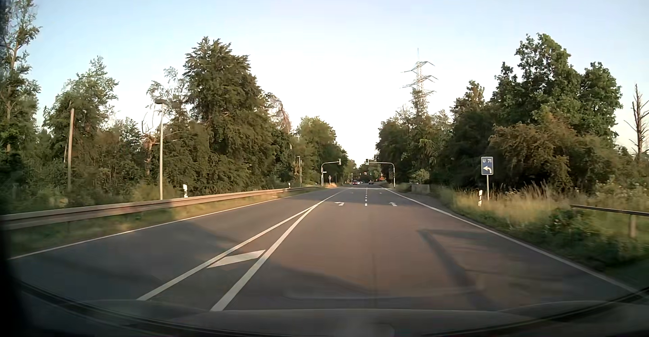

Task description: Follow the waypoints while adhering to traffic rules and regulations

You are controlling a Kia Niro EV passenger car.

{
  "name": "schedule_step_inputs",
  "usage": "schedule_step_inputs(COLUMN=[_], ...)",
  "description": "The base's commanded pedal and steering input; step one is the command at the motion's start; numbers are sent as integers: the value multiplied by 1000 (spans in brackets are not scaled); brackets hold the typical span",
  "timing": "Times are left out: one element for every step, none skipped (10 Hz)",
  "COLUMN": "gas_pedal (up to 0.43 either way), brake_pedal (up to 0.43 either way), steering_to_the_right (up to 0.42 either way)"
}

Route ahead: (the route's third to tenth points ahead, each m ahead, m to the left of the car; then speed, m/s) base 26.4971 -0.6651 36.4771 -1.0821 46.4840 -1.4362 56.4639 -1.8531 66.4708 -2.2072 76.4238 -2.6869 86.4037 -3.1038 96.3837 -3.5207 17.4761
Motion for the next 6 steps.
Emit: schedule_step_inputs(gas_pedal=[110, 110, 110, 110, 110, 110], brake_pedal=[12, 12, 12, 12, 12, 18], steering_to_the_right=[-3, -3, -1, 0, 1, 2])
